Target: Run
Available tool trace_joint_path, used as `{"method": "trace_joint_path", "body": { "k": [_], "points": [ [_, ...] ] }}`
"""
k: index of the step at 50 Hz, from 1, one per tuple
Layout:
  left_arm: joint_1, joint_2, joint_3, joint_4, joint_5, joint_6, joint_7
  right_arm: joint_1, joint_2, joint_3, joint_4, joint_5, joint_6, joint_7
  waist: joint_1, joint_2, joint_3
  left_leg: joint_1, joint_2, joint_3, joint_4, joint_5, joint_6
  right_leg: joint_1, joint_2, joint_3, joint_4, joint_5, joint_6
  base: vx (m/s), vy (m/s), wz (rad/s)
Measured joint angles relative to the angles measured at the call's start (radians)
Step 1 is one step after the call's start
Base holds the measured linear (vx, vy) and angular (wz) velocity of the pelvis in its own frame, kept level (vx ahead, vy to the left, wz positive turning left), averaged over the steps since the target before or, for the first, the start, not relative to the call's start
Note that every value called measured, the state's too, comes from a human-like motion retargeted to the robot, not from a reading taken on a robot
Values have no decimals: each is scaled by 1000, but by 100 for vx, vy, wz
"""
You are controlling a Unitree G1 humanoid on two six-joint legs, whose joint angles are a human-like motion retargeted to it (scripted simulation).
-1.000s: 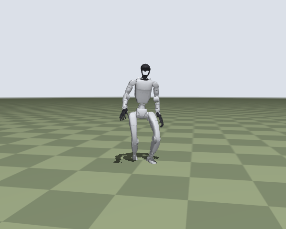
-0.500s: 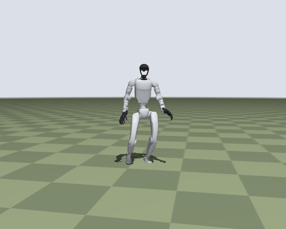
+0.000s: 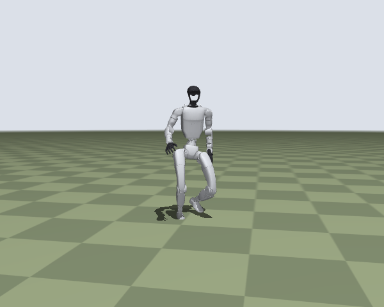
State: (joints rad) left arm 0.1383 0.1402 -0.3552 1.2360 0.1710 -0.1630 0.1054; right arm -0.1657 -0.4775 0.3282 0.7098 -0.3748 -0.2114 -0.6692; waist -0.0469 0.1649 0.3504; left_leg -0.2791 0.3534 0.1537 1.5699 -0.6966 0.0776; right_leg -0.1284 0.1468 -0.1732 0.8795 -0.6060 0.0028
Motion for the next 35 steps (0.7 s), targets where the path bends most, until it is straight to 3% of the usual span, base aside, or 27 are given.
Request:
{"method": "trace_joint_path", "body": {
  "k": [3,5,10,13,18,21,24,27,29,32,35],
  "points": [
    [-70,19,1,-79,-42,-13,61,66,19,-11,60,12,18,-6,-51,7,-7,78,-54,54,-95,-41,2,-42,-47,-48,85,0,3,0,-3,54],
    [-145,42,9,-156,-81,-21,123,115,37,-14,126,23,34,9,-87,-8,-9,135,-121,90,-215,-89,11,-89,-129,-97,189,25,16,1,0,67],
    [-379,160,58,-450,-119,-53,281,226,61,-45,248,50,69,87,-195,-180,-13,221,-437,85,-517,-175,110,-306,-444,-16,624,172,117,-4,1,99],
    [-489,236,109,-637,-115,-64,369,270,63,-80,254,62,83,112,-238,-226,-9,241,-512,48,-582,-152,137,-389,-493,60,762,251,161,-4,2,73],
    [-449,244,142,-816,-128,-89,394,288,57,-108,173,111,58,121,-214,-183,-37,218,-480,11,-610,-25,87,-338,-438,40,710,322,169,-1,1,13],
    [-308,180,122,-765,-142,-89,341,275,77,-89,78,144,23,136,-158,-172,-69,137,-445,9,-537,147,12,-236,-385,9,563,317,152,-3,-8,-9],
    [-163,111,101,-608,-140,-68,276,251,97,-69,-75,169,-16,157,-77,-142,-85,4,-329,23,-302,252,-18,-124,-270,-12,386,286,127,-4,-9,-18],
    [-41,59,114,-417,-125,-27,213,204,77,-85,-307,163,-61,167,11,-101,-88,-129,-194,0,-13,262,19,-13,-128,-3,217,201,80,2,-11,-44],
    [38,33,135,-316,-105,-2,179,150,44,-117,-461,132,-91,150,52,-95,-80,-206,-144,-26,140,227,57,41,-66,29,150,91,33,5,-10,-44],
    [141,1,162,-226,-62,22,140,60,-15,-179,-641,68,-116,101,80,-101,-52,-302,-120,-60,268,174,99,79,-20,71,121,-73,-39,8,-9,-24],
    [196,-3,172,-231,-31,18,126,43,-39,-227,-720,52,-101,63,85,-113,-56,-340,-122,-48,231,151,113,82,-20,78,107,-93,-48,14,-4,-3]
  ]
}}
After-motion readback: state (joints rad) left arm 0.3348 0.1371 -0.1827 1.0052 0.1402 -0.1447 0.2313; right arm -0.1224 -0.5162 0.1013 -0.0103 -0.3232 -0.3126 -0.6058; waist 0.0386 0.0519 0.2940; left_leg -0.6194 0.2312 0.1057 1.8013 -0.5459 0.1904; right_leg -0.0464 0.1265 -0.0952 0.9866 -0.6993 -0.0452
